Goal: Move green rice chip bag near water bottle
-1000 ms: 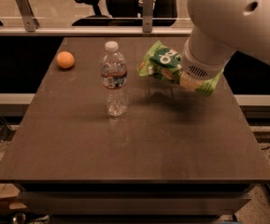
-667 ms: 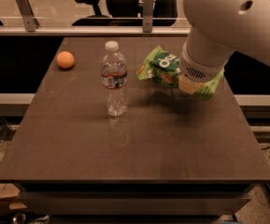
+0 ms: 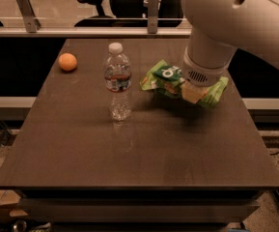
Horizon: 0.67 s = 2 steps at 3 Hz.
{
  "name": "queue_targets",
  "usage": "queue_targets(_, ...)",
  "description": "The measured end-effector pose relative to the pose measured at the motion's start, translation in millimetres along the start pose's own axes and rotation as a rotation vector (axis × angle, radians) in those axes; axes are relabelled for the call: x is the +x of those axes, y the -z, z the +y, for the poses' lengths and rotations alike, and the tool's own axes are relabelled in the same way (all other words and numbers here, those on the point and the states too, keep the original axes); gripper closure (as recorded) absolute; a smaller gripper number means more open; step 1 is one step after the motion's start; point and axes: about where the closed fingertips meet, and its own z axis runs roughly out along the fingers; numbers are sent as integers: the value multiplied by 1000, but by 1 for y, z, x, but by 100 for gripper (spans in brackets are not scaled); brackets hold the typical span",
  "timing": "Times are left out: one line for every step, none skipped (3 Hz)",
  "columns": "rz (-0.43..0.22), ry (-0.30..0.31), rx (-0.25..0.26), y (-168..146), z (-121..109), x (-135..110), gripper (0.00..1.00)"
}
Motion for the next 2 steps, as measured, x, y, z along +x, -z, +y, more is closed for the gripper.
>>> queue_targets(27,35,-49,-4,5,-3,100)
queue_targets(73,79,-93,-2,15,-7,100)
